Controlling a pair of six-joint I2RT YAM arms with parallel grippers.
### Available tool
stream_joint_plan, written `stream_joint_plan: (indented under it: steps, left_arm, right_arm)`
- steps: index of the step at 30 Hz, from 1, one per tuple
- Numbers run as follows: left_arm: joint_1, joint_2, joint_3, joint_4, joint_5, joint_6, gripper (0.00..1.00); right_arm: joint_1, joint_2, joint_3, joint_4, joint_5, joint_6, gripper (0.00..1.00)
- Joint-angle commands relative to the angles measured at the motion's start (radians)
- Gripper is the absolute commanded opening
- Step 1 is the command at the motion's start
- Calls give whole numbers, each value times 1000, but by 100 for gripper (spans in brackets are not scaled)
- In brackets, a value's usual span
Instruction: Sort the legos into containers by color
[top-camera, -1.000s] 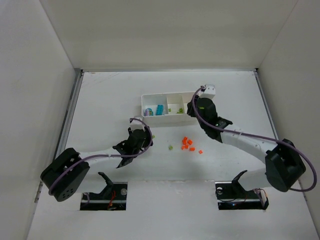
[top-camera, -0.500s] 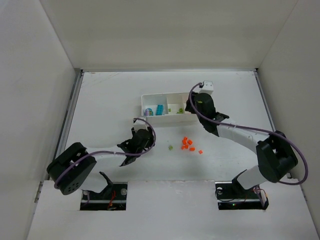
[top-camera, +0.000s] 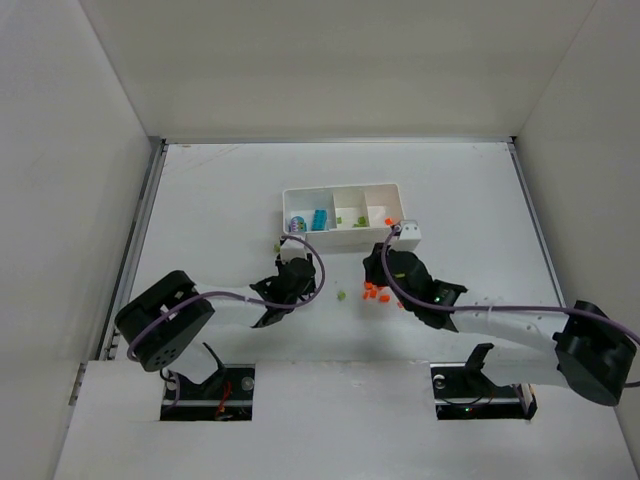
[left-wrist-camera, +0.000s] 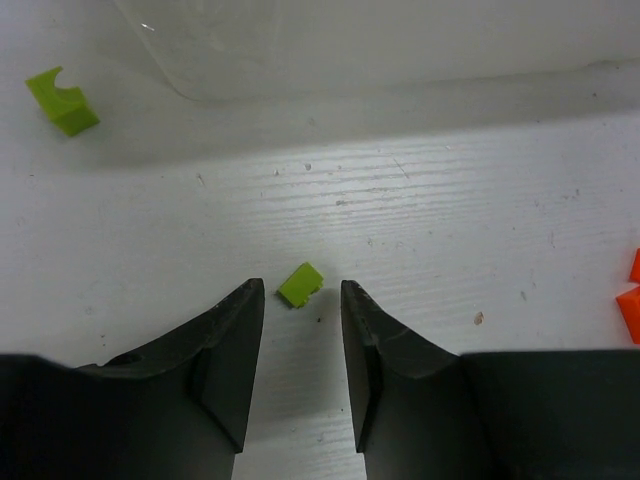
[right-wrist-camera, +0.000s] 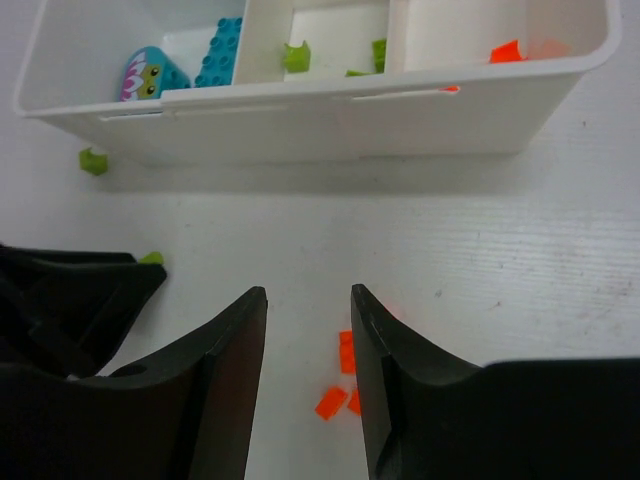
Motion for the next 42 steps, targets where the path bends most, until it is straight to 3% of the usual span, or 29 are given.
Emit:
stream_joint_plan:
  steps: [1, 6, 17, 31, 35, 42]
  left_arm:
    - [-4, 9, 31, 16, -49, 7, 33]
    - [-7, 38, 40, 13, -50, 24, 23]
    - [-30, 58, 60, 9, -62, 40, 11]
    - [-66, -193, 212, -170, -17, 40, 11]
    - [-21, -128, 332, -159, 55, 55, 12]
    - [77, 148, 583, -127, 152, 73, 13]
  right_arm:
    - [51, -78, -34, 18, 53, 81, 45]
    - [96, -113, -87, -1, 61, 123, 45]
    - [200, -69, -111, 2, 44, 138, 48]
    - [240, -55, -139, 27, 16, 140, 49]
    - [246, -32, -145, 50, 16, 140, 49]
    - [265, -35, -163, 65, 19, 161, 48]
